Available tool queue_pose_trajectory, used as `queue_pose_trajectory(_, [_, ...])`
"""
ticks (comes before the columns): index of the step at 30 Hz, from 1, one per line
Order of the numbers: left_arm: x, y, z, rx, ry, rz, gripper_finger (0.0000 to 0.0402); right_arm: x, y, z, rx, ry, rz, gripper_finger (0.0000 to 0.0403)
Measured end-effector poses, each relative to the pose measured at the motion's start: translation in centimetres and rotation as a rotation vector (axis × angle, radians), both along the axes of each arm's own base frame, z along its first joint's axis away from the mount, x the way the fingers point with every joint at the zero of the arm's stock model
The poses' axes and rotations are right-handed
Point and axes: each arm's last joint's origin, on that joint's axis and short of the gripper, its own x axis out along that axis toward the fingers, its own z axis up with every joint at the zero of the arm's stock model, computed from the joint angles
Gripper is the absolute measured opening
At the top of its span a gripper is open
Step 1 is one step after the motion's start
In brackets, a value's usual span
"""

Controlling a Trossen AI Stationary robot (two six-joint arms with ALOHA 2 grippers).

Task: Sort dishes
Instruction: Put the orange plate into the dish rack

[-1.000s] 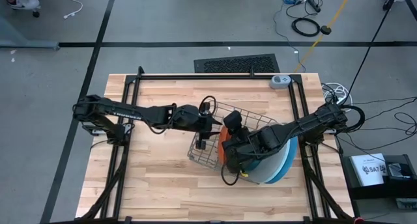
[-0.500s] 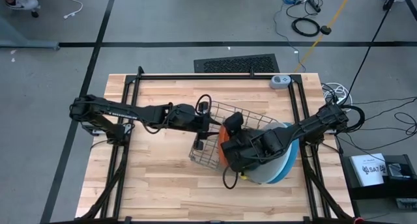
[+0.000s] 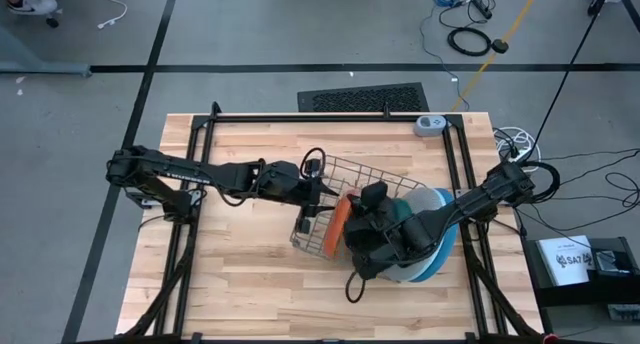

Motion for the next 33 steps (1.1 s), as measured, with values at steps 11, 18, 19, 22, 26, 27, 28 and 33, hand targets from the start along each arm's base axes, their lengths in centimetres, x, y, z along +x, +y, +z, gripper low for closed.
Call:
queue_pose_trajectory(11, [-0.1, 0.0, 0.2, 0.008, -0.002, -0.009, 0.0154, -1.5, 1.2, -2.7, -0.033, -0.021, -0.03, 0.0001])
queue_pose_trajectory(18, [-0.1, -0.3, 0.1, 0.014, 0.005, -0.018, 0.0154, -1.8, 1.3, -2.7, -0.062, 0.001, -0.025, 0.0001])
queue_pose_trajectory(19, [-0.1, -0.3, 0.1, 0.014, 0.005, -0.018, 0.0154, -1.9, 1.2, -2.7, -0.071, 0.009, -0.025, 0.0001])
queue_pose_trajectory(22, [0.0, -0.3, -0.1, 0.014, 0.009, -0.018, 0.0154, -2.0, 1.2, -2.7, -0.094, 0.013, -0.029, 0.0001])
queue_pose_trajectory(26, [0.4, -0.3, -0.5, 0.015, 0.01, -0.018, 0.0154, -2.1, 1.1, -2.6, -0.105, 0.015, -0.032, 0.0001])
queue_pose_trajectory(27, [0.4, -0.3, -0.6, 0.015, 0.011, -0.018, 0.0154, -2.1, 1.0, -2.6, -0.096, 0.016, -0.033, 0.0001])
queue_pose_trajectory(28, [0.5, -0.3, -0.7, 0.015, 0.017, -0.018, 0.0154, -2.2, 0.9, -2.6, -0.089, 0.019, -0.036, 0.0])
queue_pose_trajectory(33, [1.0, -0.4, -1.4, 0.019, 0.022, -0.02, 0.0154, -2.7, 0.6, -2.6, -0.118, 0.005, -0.068, 0.0])
